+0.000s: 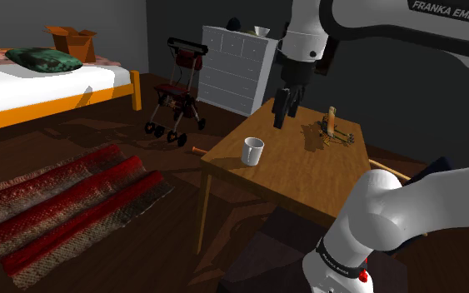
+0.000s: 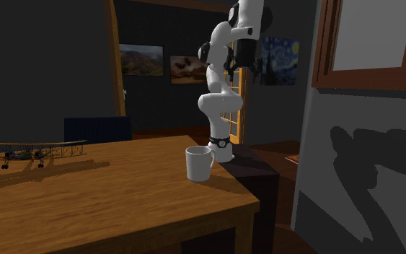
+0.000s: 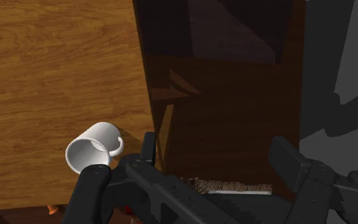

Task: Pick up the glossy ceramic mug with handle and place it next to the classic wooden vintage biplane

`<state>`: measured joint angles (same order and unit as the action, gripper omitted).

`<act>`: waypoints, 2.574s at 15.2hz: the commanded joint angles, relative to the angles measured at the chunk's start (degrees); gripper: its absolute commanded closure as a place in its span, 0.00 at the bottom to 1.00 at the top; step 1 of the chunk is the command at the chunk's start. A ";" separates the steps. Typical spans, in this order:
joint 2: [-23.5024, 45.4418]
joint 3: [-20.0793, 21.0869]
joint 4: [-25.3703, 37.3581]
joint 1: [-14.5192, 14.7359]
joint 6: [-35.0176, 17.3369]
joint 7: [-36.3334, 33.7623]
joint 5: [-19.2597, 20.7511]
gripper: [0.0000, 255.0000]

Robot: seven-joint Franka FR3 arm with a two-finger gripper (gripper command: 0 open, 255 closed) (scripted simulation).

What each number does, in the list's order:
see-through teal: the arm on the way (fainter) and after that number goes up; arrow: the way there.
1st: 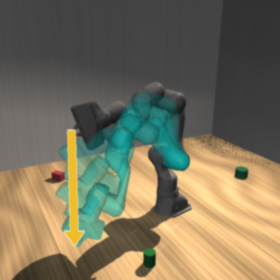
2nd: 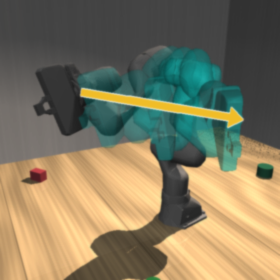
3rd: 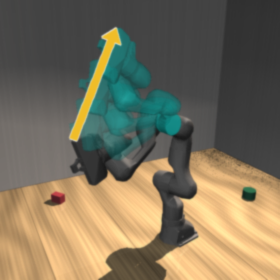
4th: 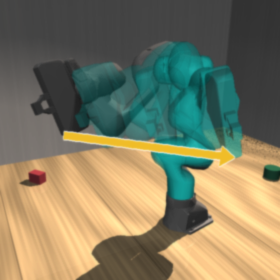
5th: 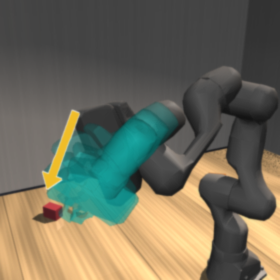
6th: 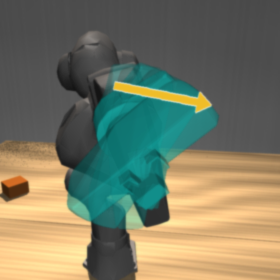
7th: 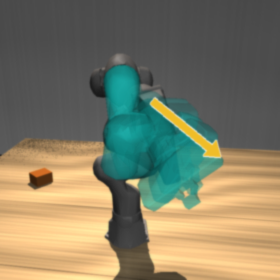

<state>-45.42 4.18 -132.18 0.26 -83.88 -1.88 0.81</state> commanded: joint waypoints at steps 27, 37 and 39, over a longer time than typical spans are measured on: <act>43.24 -21.81 8.47 -8.59 -28.61 20.96 -0.83 0.00; 48.92 -22.51 6.57 -9.37 -35.33 23.25 -3.00 0.00; 48.92 -22.51 6.57 -9.37 -35.33 23.24 -3.00 0.00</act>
<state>3.44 -18.32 -125.50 -9.10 -119.02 21.34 -2.17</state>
